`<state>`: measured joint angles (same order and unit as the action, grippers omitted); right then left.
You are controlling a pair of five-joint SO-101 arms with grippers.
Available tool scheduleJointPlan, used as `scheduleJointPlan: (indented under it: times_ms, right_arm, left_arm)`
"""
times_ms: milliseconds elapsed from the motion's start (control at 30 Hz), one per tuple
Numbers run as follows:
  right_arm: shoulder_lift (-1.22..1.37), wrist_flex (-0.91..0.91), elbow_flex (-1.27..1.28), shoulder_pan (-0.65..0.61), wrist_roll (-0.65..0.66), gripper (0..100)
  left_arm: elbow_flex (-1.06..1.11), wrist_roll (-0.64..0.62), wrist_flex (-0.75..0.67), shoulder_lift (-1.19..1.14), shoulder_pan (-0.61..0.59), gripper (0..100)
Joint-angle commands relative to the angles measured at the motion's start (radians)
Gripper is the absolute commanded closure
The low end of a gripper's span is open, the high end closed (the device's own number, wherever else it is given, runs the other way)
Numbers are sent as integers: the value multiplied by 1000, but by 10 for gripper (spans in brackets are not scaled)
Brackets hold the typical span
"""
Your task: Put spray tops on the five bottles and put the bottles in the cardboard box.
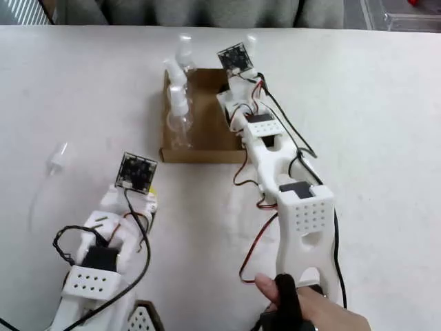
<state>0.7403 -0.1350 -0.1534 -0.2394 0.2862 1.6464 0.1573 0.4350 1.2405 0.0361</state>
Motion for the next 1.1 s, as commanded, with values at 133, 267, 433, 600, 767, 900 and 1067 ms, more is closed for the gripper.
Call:
scheduleJointPlan:
  times_ms: [133,267,433,600,767,900,1067]
  right_arm:
    - [-18,54,3,7,8,724]
    - [-19,54,3,7,6,724]
    - [-19,59,2,7,6,724]
    - [-19,59,-5,7,6,724]
    - [-21,59,-6,7,8,724]
    - [-21,59,-6,7,9,724]
    - [-51,59,2,7,9,724]
  left_arm:
    - [-8,8,-34,19,12,980]
    - [-8,8,-34,19,12,980]
    - [-8,8,-34,19,12,980]
    - [-8,8,-34,19,12,980]
    - [-8,9,-34,19,12,980]
    - [-8,9,-34,19,12,980]
    - [-8,9,-35,19,12,980]
